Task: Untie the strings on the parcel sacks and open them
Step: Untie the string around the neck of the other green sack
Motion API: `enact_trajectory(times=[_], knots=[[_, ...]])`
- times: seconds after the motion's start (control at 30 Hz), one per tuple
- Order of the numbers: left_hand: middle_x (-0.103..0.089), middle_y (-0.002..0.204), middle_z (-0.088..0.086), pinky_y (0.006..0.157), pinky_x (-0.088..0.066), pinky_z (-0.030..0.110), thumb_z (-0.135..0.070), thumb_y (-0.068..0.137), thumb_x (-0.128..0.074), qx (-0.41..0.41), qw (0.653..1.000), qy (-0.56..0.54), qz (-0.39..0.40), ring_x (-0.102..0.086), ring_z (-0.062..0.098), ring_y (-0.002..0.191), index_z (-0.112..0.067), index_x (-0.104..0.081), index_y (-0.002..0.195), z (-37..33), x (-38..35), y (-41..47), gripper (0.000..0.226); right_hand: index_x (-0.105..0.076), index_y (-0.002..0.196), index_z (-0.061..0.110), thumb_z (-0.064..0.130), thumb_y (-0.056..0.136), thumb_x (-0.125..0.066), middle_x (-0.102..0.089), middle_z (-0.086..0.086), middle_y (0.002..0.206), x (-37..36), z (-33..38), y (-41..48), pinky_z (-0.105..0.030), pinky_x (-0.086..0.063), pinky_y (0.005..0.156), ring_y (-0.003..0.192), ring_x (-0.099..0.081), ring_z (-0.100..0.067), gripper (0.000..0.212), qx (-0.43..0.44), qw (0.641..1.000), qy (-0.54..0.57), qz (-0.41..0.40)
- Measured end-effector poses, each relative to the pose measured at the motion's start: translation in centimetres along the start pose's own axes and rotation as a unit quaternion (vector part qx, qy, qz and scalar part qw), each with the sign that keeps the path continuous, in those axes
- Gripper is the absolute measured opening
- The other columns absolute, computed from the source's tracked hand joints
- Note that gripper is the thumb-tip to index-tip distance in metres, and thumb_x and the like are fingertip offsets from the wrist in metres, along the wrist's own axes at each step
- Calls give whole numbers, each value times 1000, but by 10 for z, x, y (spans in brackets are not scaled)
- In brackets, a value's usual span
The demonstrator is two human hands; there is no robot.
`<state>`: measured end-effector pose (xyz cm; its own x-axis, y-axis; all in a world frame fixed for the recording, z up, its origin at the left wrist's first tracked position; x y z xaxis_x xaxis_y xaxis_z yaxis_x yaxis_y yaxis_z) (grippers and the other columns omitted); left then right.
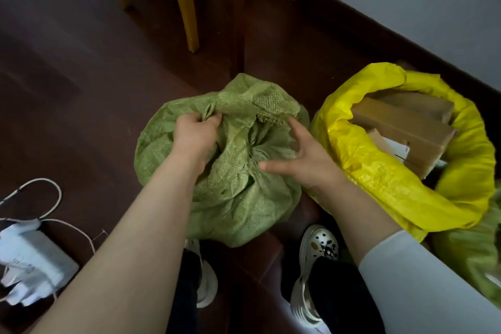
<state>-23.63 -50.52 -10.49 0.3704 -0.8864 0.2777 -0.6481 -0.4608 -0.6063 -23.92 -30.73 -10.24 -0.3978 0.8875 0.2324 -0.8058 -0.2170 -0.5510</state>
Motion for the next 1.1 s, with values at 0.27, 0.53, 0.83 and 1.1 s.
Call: enact_trajectory(times=[0.27,0.53,0.83,1.1], knots=[[-68,111,8,94,-49,44,-41,69,-72,18,954,65,291,-63,26,106,-16,-59,119,-13,-37,-35,57,-57,122,17,23,72,-77,-55,-10,127,-8,29,11,-32,-40,102,121,-49,-24,55,113,985,-103,-80],[-40,144,5,114,-12,54,-48,74,-68,-206,853,478,-41,-28,27,137,-29,-29,143,-47,6,-14,81,-56,80,23,24,89,-58,-63,-1,97,31,6,19,-38,-58,72,98,-62,-23,9,-84,931,293,-203],[-66,108,-5,96,-46,44,-56,70,-61,-40,988,-45,145,-61,21,109,-29,-58,106,-24,-22,-12,45,-56,104,14,23,95,-48,-60,-10,87,19,1,16,-39,-60,55,45,-55,-17,15,-159,883,428,-109],[-64,103,-7,92,-51,37,-21,75,-73,-126,981,36,144,-63,16,97,-23,-55,112,-30,-58,-17,41,-36,135,4,-7,57,-48,-51,-16,126,23,34,13,-37,-56,73,109,-57,-30,79,14,928,360,-96]])
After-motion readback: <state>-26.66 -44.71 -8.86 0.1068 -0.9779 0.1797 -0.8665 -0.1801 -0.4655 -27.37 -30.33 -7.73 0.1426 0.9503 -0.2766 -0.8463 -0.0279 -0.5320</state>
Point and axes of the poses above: each hand's wrist, its own y-axis towards the middle knuckle, its own x-axis out of the back of the hand, z = x × y, the point moved 8 cm from there along y, towards the middle knuckle
